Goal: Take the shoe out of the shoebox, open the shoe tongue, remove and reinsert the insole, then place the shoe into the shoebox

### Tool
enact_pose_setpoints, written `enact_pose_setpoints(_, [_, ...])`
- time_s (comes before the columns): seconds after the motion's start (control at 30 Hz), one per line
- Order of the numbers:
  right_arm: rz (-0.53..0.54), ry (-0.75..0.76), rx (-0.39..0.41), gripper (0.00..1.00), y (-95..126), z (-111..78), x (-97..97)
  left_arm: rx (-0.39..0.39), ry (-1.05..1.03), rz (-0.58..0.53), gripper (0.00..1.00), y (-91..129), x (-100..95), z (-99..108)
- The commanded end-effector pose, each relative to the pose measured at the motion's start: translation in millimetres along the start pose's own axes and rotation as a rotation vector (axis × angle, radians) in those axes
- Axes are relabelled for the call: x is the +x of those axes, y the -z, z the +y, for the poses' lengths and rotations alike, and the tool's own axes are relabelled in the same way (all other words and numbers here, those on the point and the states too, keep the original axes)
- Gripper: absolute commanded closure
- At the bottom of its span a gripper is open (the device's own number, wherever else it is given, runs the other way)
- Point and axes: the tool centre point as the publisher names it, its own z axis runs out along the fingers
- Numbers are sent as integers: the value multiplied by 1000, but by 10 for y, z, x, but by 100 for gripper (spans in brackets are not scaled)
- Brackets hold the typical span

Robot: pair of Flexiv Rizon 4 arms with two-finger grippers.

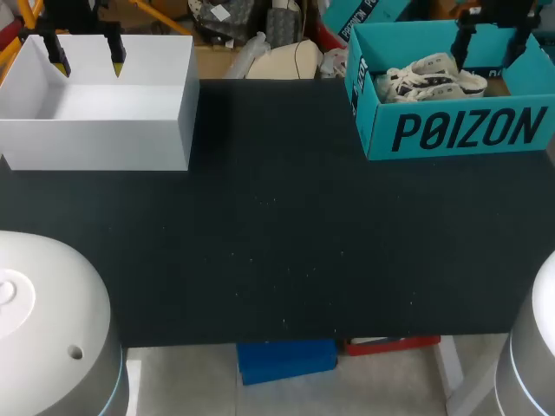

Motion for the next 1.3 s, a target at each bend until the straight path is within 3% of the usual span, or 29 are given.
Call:
enact_pose_setpoints(0.03, [1, 852, -39, 0, 109, -93, 10, -1, 2, -2, 0, 8, 5, 8])
enact_pose_setpoints(0.07, [83, 996, -19, 0, 144, -170, 8, -1, 2, -2, 0, 8, 5, 8])
enact_pose_setpoints(0.7, [83, 996, -19, 0, 144, -170, 8, -1, 2, -2, 0, 8, 5, 8])
enact_pose_setpoints(0.9, [25, 1254, 39, 0, 72, 98, 66, -1, 2, -2, 0, 8, 5, 8])
enact_pose_setpoints(1.1, [-45, 1399, 78, 0, -35, 426, 25, -1, 2, -2, 0, 8, 5, 8])
enact_pose_setpoints(1.23, [-82, 1492, 35, 42, -129, 653, 17, -1, 2, -2, 0, 8, 5, 8])
enact_pose_setpoints(1.27, [-81, 1514, 30, 42, -160, 700, 18, -1, 2, -2, 0, 8, 5, 8])
enact_pose_setpoints(1.3, [-85, 1535, 12, 33, -194, 754, 16, -1, 2, -2, 0, 8, 5, 8])
